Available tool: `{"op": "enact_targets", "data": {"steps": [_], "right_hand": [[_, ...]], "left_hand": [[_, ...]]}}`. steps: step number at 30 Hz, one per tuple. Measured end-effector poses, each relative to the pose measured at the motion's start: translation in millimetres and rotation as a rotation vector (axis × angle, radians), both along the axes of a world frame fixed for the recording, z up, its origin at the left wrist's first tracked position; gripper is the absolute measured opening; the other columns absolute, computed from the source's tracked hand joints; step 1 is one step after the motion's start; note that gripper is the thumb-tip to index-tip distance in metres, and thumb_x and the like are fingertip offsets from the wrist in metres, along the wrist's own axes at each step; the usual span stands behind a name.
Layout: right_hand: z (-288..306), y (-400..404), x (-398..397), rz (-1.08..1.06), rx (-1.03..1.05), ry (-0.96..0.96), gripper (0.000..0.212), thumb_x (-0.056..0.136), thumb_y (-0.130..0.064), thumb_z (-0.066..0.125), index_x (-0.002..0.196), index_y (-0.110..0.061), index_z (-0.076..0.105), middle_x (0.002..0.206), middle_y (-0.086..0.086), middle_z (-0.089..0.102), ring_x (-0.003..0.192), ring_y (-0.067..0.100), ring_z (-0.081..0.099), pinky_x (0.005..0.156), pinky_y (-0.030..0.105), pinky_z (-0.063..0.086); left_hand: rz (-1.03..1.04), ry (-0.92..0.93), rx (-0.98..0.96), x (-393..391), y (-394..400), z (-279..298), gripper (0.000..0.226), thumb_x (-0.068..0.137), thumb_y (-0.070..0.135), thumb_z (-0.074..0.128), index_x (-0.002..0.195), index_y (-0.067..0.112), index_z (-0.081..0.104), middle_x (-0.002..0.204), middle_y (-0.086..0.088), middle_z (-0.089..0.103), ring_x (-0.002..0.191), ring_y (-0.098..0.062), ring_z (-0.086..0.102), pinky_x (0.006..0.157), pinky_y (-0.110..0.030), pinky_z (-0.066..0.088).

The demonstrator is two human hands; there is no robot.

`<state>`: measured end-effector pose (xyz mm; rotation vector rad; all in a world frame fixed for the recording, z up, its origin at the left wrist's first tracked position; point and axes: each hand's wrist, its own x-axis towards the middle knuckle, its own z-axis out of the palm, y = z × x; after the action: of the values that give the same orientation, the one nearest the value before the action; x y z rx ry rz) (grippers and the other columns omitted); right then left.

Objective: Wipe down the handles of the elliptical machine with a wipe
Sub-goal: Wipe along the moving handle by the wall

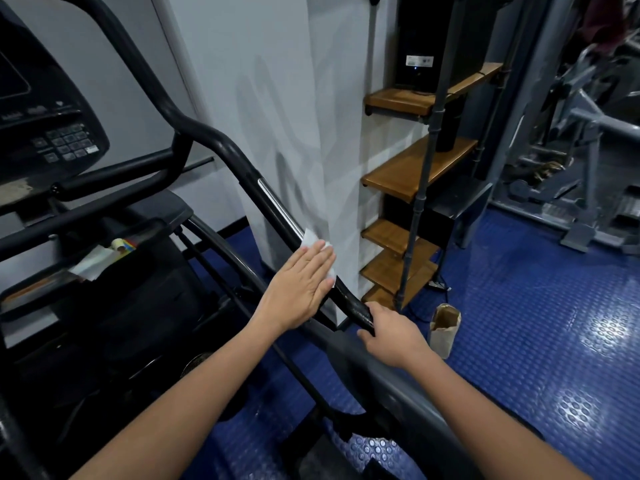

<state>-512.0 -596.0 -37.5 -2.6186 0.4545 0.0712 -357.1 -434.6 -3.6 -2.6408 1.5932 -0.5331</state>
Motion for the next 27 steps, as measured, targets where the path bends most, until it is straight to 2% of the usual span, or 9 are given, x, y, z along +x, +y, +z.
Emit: {"op": "enact_targets", "data": {"steps": [4,8,10,12,14,17,22,25,27], "right_hand": [[2,2,-15,-0.038,-0.027,-0.029,0.038,0.094,-0.042,0.054,0.126,-0.024,0.047,0.113,-0.001,0.063,0.100,0.025,0.064,0.076,0.037,0.049],[-3,-8,-46,-0.101,-0.091,0.002,0.034,0.092,-0.051,0.053,0.114,-0.026,0.049,0.102,-0.004,0.065,0.093,0.021,0.065,0.072,0.036,0.051],[-6,-14,-62,-0.129,-0.105,0.000,0.031,0.091,-0.054,0.052,0.107,-0.029,0.049,0.097,-0.005,0.065,0.088,0.019,0.065,0.068,0.035,0.049],[-8,-15,-71,-0.133,-0.111,-0.020,0.030,0.091,-0.055,0.052,0.106,-0.029,0.049,0.096,-0.006,0.064,0.087,0.019,0.065,0.068,0.036,0.050],[-7,-14,-73,-0.136,-0.104,-0.023,0.030,0.091,-0.054,0.052,0.107,-0.028,0.049,0.096,-0.006,0.063,0.087,0.019,0.064,0.071,0.037,0.052],[-4,-12,-70,-0.141,-0.065,-0.002,0.029,0.091,-0.052,0.054,0.106,-0.027,0.050,0.094,-0.006,0.062,0.086,0.018,0.064,0.074,0.039,0.054],[-3,-13,-71,-0.149,-0.052,0.008,0.028,0.091,-0.051,0.054,0.105,-0.028,0.050,0.093,-0.006,0.062,0.085,0.017,0.063,0.075,0.040,0.055],[-2,-10,-74,-0.165,-0.080,0.004,0.030,0.091,-0.052,0.054,0.105,-0.026,0.049,0.096,-0.004,0.063,0.088,0.020,0.064,0.074,0.038,0.053],[-2,-9,-79,-0.193,-0.106,-0.003,0.031,0.090,-0.052,0.054,0.104,-0.025,0.049,0.095,-0.005,0.063,0.089,0.020,0.064,0.072,0.036,0.051]], "left_hand": [[-0.092,0.076,0.040,-28,-7,-17,0.058,0.108,0.042,0.007,0.154,0.015,0.028,0.163,0.001,0.022,0.153,-0.011,0.006,0.125,-0.038,0.009],[-0.149,0.180,0.052,-59,-7,-43,0.053,0.109,0.038,0.015,0.157,0.017,0.020,0.165,0.004,0.013,0.152,-0.006,0.000,0.124,-0.033,0.003],[-0.188,0.117,0.090,-46,-1,-34,0.053,0.108,0.039,0.014,0.157,0.020,0.019,0.165,0.005,0.013,0.152,-0.006,0.002,0.125,-0.035,0.007],[-0.187,0.018,0.108,-20,5,-11,0.054,0.108,0.041,0.011,0.156,0.021,0.023,0.163,0.004,0.019,0.152,-0.010,0.010,0.124,-0.039,0.014],[-0.131,-0.052,0.081,4,10,16,0.055,0.107,0.040,0.012,0.152,0.018,0.035,0.158,0.000,0.034,0.150,-0.014,0.023,0.122,-0.041,0.021],[-0.060,-0.079,0.072,16,6,37,0.058,0.107,0.038,0.015,0.142,0.013,0.053,0.147,-0.005,0.052,0.144,-0.018,0.037,0.121,-0.041,0.023],[-0.033,0.004,0.040,-22,-20,9,0.063,0.108,0.040,0.013,0.125,0.011,0.067,0.127,-0.006,0.066,0.128,-0.024,0.052,0.119,-0.042,0.026],[-0.091,0.120,0.006,-60,-36,-18,0.056,0.108,0.037,0.016,0.114,0.015,0.068,0.113,0.000,0.067,0.114,-0.019,0.056,0.116,-0.033,0.023],[-0.100,0.210,-0.066,-80,-39,-27,0.046,0.107,0.031,0.024,0.113,0.014,0.067,0.113,0.001,0.066,0.112,-0.019,0.056,0.115,-0.027,0.019]]}}
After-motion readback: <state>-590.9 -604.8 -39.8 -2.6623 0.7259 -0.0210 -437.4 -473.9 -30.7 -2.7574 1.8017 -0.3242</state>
